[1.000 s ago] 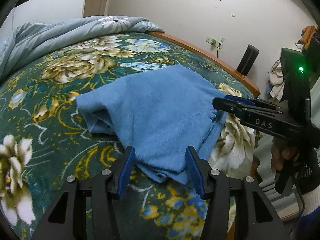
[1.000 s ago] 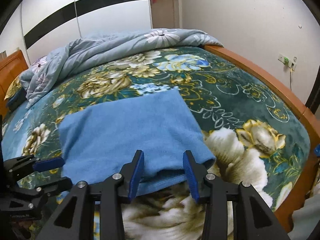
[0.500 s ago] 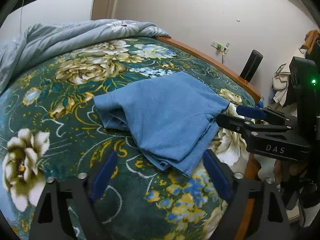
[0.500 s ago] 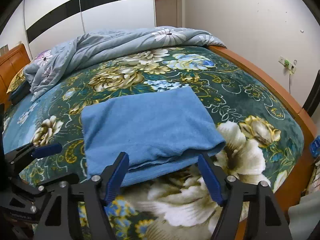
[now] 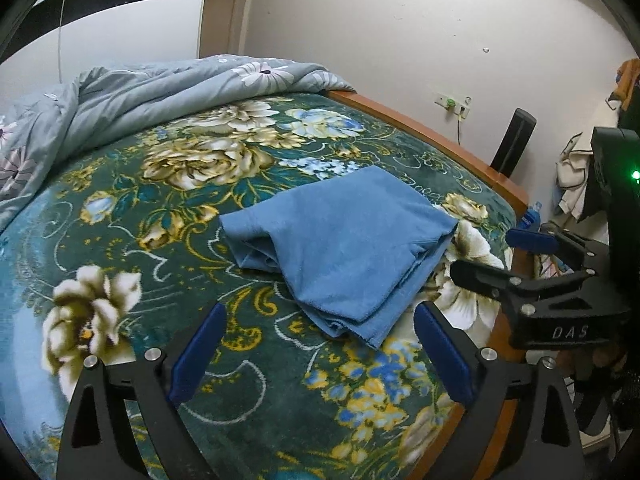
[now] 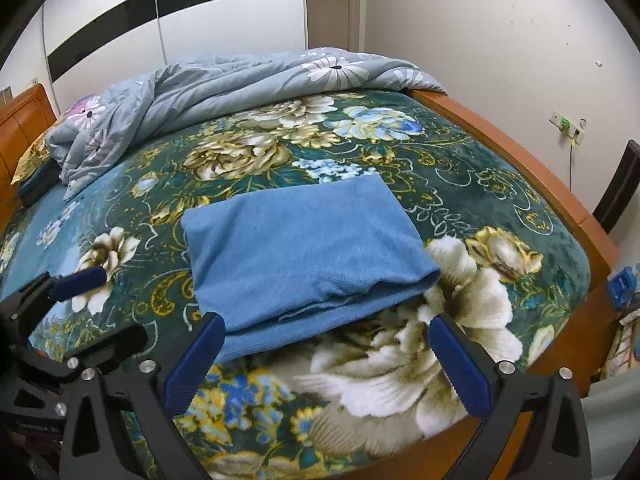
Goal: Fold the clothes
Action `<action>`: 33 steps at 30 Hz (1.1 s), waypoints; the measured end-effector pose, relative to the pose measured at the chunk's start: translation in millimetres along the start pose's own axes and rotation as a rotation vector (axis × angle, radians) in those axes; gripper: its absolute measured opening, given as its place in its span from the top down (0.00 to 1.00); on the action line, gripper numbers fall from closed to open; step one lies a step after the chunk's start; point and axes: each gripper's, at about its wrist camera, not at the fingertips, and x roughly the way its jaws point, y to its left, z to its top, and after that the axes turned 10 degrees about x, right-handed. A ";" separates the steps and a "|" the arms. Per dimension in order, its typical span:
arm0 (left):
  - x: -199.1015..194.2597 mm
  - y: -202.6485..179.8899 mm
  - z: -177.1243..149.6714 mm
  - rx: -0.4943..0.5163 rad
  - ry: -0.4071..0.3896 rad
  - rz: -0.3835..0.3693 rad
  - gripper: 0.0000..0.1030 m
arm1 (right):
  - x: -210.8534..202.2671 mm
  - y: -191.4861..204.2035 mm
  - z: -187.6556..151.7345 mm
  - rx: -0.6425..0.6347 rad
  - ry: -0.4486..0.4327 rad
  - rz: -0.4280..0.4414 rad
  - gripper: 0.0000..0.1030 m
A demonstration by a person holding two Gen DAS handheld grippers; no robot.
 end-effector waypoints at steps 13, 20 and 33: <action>-28.6 -6.4 16.8 -0.035 0.075 0.059 0.08 | -20.3 5.2 4.1 0.029 0.100 -0.028 0.00; -36.0 -4.0 18.8 -0.039 0.097 0.117 0.08 | -33.7 10.5 8.2 0.030 0.113 -0.026 0.00; -40.5 -6.5 17.3 -0.028 0.105 0.192 0.08 | -40.1 11.0 11.6 0.011 0.121 -0.040 0.00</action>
